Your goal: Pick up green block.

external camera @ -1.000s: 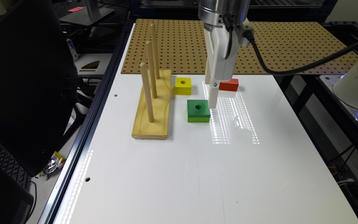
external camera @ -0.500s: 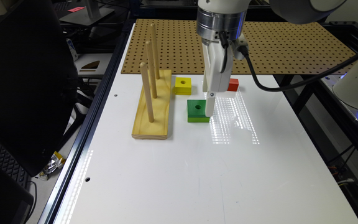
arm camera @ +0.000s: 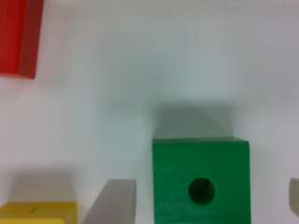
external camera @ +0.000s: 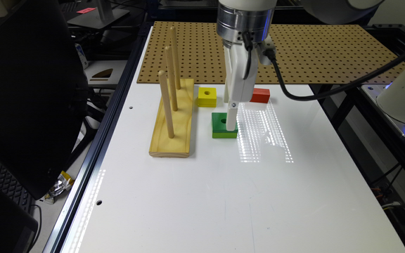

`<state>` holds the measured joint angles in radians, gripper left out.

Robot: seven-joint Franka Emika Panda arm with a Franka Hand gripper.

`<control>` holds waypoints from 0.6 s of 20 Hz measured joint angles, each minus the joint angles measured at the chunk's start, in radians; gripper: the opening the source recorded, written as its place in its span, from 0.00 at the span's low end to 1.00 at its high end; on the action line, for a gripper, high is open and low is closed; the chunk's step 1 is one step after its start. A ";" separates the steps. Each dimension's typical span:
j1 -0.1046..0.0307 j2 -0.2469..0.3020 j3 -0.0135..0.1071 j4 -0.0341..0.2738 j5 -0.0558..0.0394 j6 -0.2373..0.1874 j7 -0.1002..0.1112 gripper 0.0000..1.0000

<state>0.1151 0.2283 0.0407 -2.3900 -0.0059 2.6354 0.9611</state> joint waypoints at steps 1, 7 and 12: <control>0.000 0.004 0.000 0.005 0.0000 0.000 0.000 1.00; 0.000 0.022 0.000 0.014 0.0000 0.005 0.000 1.00; 0.000 0.084 0.000 0.016 -0.0001 0.068 0.000 1.00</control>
<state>0.1151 0.3128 0.0407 -2.3743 -0.0060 2.7035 0.9611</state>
